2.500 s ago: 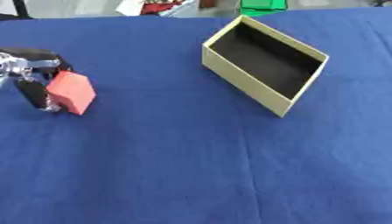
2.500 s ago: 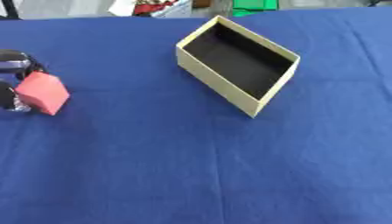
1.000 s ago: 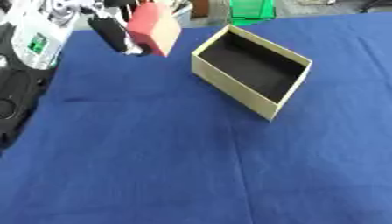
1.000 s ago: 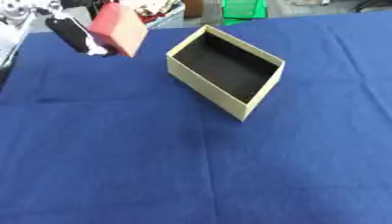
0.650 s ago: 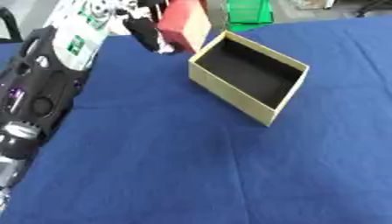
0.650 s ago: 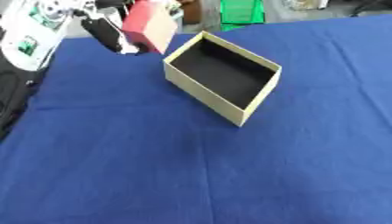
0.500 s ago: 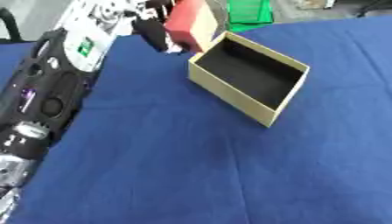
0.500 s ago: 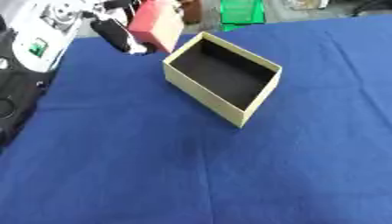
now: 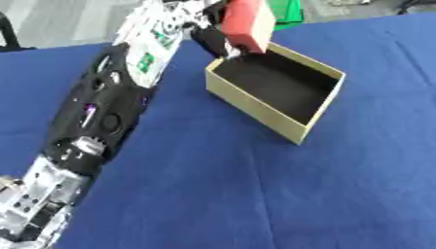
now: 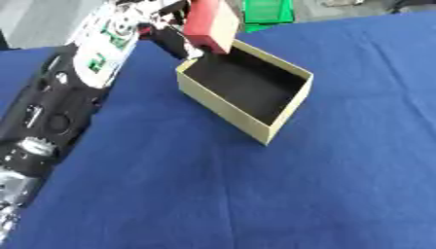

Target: Pick up objects on the table and place them in the box.

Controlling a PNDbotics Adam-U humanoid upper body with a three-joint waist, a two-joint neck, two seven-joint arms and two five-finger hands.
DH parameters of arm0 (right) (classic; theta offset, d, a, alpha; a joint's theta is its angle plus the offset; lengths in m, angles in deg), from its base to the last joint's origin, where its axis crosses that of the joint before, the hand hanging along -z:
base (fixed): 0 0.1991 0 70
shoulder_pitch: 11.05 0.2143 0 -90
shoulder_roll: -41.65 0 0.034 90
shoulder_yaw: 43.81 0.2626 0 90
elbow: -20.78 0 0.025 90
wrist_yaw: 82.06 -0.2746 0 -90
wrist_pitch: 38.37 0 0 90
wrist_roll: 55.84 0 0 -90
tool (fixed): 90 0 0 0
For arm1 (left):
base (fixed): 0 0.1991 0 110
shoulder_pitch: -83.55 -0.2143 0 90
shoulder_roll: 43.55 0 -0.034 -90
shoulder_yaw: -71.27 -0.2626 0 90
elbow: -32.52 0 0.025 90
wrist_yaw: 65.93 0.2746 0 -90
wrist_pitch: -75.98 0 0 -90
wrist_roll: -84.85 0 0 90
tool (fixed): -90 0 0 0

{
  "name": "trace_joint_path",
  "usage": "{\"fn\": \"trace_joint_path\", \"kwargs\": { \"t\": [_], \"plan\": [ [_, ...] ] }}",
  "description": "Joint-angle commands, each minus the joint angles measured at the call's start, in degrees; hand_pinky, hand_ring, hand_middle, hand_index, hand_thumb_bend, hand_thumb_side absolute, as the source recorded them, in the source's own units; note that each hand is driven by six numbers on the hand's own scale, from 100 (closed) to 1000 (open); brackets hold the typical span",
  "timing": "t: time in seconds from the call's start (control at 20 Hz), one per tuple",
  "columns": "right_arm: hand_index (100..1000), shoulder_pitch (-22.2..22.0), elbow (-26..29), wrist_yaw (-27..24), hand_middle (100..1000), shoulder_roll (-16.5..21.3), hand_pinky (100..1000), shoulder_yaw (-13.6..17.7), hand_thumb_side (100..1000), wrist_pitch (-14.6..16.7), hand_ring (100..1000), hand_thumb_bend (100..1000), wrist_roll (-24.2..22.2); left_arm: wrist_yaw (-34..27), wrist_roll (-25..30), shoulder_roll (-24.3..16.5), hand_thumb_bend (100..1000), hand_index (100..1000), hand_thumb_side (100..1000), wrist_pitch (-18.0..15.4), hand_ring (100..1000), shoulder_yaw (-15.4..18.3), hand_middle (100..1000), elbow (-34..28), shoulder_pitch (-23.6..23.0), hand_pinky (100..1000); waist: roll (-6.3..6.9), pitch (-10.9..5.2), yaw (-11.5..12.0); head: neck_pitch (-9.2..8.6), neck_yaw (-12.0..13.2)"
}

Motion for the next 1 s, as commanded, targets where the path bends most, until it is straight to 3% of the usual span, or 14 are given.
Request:
{"fn": "trace_joint_path", "kwargs": {
  "t": [0.05, 0.25, 0.5, 0.55, 0.65, 0.8, 1.0],
  "plan": [
    [838, 1.46, 0.95, -0.51, 786, 0.56, 821, -0.01, 947, 0.28, 790, 100, -0.55, 0.83, -2.86, 0.28, 100, 765, 107, -1.99, 689, 0.65, 671, 1.29, 1.38, 698, -0.28, -0.80, -0.75, -1.12, 1.34],
    [838, 2.18, 0.95, -0.69, 785, 0.21, 821, -0.26, 949, 0.37, 790, 100, -0.89, 2.29, -6.26, 0.88, 111, 791, 100, -5.33, 719, 0.63, 711, 4.12, 1.21, 726, 0.10, -0.14, -1.86, -1.63, 2.10],
    [838, 2.25, 0.95, -0.74, 785, 0.04, 822, -0.28, 950, 0.27, 791, 100, -1.05, 6.05, -9.09, 1.29, 388, 872, 335, -9.41, 796, 0.12, 805, 7.12, 0.71, 763, 0.40, 0.19, -2.09, -1.51, 1.81],
    [838, 2.18, 0.95, -0.73, 785, 0.03, 822, -0.24, 951, 0.22, 791, 100, -1.04, 6.91, -9.57, 1.15, 530, 891, 423, -10.09, 819, 0.01, 828, 7.50, 0.60, 783, 0.46, 0.22, -2.08, -1.45, 1.71],
    [838, 2.08, 0.95, -0.73, 785, 0.00, 822, -0.19, 951, 0.19, 791, 100, -1.00, 8.67, -10.76, 0.89, 676, 913, 528, -10.77, 840, -0.07, 852, 8.09, 0.46, 803, 0.55, 0.28, -2.10, -1.36, 1.61],
    [838, 1.96, 0.95, -0.75, 785, -0.06, 822, -0.12, 951, 0.15, 791, 100, -0.94, 11.17, -13.05, 0.72, 743, 931, 561, -9.98, 858, 0.09, 871, 8.40, 0.32, 811, 0.62, 0.38, -2.18, -1.27, 1.67],
    [838, 1.79, 0.95, -0.79, 785, -0.09, 822, -0.02, 952, 0.09, 792, 100, -0.83, 14.48, -15.96, 1.12, 761, 934, 568, -9.05, 858, 0.77, 874, 8.98, 0.01, 806, 0.62, 0.46, -2.19, -1.16, 1.58]
  ]
}}
